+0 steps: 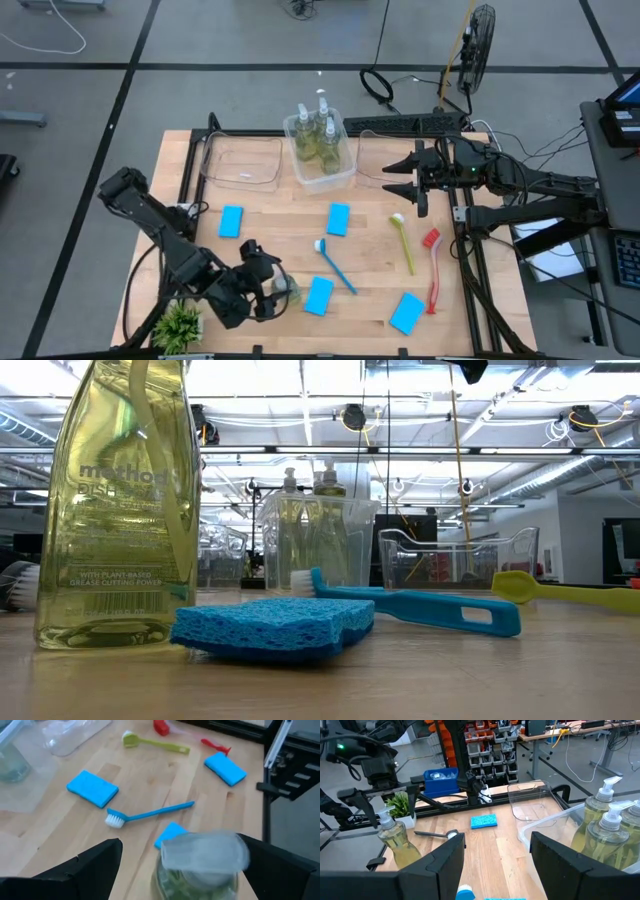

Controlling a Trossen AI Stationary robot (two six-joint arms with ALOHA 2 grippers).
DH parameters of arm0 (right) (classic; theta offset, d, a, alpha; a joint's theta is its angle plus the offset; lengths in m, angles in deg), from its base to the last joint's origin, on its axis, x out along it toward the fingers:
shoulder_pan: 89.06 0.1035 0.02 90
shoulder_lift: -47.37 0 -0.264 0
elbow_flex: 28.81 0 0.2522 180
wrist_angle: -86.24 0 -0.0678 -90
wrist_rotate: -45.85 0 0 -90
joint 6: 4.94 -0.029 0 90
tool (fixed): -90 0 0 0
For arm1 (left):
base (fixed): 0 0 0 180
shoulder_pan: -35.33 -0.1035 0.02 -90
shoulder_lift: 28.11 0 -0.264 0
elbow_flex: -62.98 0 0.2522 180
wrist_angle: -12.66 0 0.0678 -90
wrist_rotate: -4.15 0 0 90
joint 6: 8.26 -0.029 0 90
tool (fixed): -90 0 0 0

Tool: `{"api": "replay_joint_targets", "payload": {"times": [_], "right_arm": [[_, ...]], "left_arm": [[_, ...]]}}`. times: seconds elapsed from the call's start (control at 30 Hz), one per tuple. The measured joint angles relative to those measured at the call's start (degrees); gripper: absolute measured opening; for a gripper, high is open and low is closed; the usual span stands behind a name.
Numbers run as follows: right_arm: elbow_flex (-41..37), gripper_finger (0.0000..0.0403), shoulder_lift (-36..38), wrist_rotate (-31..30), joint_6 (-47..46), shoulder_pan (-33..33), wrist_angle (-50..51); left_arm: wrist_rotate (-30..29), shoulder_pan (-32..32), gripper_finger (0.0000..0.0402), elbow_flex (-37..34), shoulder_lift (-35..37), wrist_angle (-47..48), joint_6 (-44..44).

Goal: Pick & Place Kitchen Sink Supplies
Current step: Put the dish soap into the white bin

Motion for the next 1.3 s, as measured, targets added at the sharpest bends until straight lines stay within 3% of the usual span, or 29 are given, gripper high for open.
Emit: {"api": "replay_joint_targets", "payload": {"times": [1.3], "right_arm": [[0.0,0.0212,0.0,0.19,-0.1,0.04,0.03]], "left_arm": [[0.99,-1.74,0.0365,-0.04,-0.8,1.14,0.34]]}}
